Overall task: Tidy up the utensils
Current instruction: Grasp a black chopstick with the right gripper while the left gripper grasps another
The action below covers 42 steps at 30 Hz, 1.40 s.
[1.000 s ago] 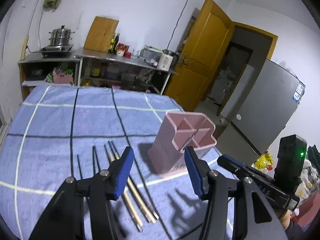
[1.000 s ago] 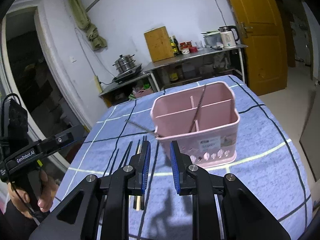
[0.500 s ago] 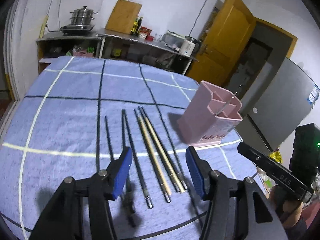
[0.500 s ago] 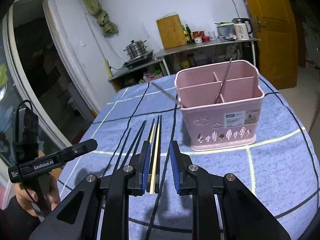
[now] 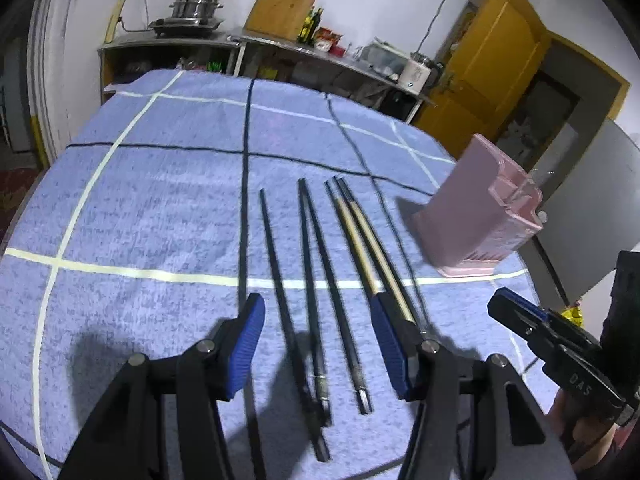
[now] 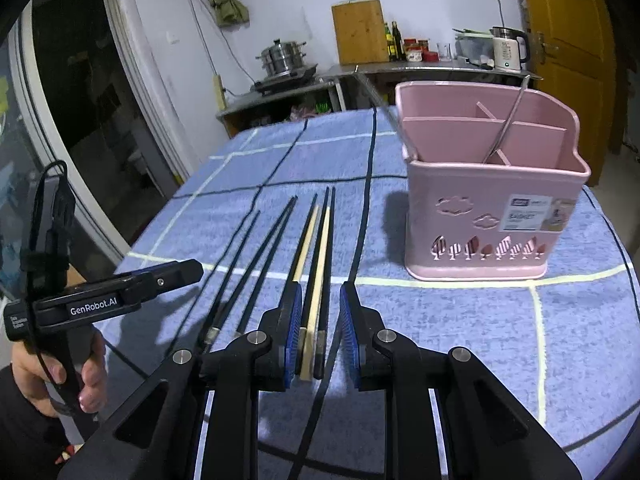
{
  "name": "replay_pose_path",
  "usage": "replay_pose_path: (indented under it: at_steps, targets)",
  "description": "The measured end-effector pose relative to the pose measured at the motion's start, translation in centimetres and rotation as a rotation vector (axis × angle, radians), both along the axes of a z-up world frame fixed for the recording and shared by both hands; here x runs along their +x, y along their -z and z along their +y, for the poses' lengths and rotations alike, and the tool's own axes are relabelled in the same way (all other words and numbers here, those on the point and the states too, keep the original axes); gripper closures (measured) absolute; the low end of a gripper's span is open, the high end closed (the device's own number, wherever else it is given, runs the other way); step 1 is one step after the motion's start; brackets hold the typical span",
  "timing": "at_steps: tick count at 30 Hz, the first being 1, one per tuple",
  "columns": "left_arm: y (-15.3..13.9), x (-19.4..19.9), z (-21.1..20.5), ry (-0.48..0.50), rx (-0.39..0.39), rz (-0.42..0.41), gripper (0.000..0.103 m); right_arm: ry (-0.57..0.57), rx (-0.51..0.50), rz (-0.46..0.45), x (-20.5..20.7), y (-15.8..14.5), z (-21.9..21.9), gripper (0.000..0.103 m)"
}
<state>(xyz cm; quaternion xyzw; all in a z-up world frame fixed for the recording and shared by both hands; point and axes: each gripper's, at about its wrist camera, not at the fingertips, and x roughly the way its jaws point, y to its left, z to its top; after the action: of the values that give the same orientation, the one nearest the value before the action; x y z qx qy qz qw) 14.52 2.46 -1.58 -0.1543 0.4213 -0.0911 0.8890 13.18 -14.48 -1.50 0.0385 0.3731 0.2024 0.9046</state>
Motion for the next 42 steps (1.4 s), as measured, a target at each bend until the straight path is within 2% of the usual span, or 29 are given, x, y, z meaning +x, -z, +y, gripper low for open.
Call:
replay_pose_path:
  at_steps: [11, 16, 23, 25, 28, 32, 35, 37, 42]
  targets:
    - [3.3, 3.4, 0.8, -0.033, 0.043, 0.073, 0.049, -0.036, -0.067, 0.084, 4.7, 3.8, 2.5, 0.088]
    - [3.5, 4.4, 0.6, -0.041, 0.067, 0.067, 0.054, -0.031, -0.083, 0.114, 6.2, 5.0, 2.9, 0.090]
    - [3.6, 5.1, -0.3, -0.039, 0.156, 0.055, 0.057, -0.042, -0.099, 0.119, 6.5, 5.5, 3.6, 0.090]
    - [3.6, 5.4, -0.7, -0.042, 0.194, 0.051, 0.062, -0.035, -0.108, 0.119, 6.8, 5.5, 3.7, 0.090]
    - [3.6, 5.7, -1.0, -0.047, 0.239, 0.049, 0.067, -0.011, -0.121, 0.131, 7.2, 5.8, 3.8, 0.096]
    - [3.6, 5.8, -0.9, -0.053, 0.258, 0.046, 0.071, -0.005, -0.111, 0.133, 7.1, 5.8, 3.4, 0.096]
    - [3.7, 6.0, -1.1, -0.055, 0.302, 0.040, 0.084, 0.007, -0.109, 0.134, 6.8, 5.7, 3.4, 0.096]
    - [3.7, 6.1, -0.8, -0.054, 0.301, 0.040, 0.092, 0.020, -0.095, 0.143, 6.4, 5.7, 3.0, 0.096]
    - [3.6, 5.4, 0.2, -0.049, 0.267, 0.045, 0.095, 0.061, -0.068, 0.164, 4.0, 5.7, 1.9, 0.096]
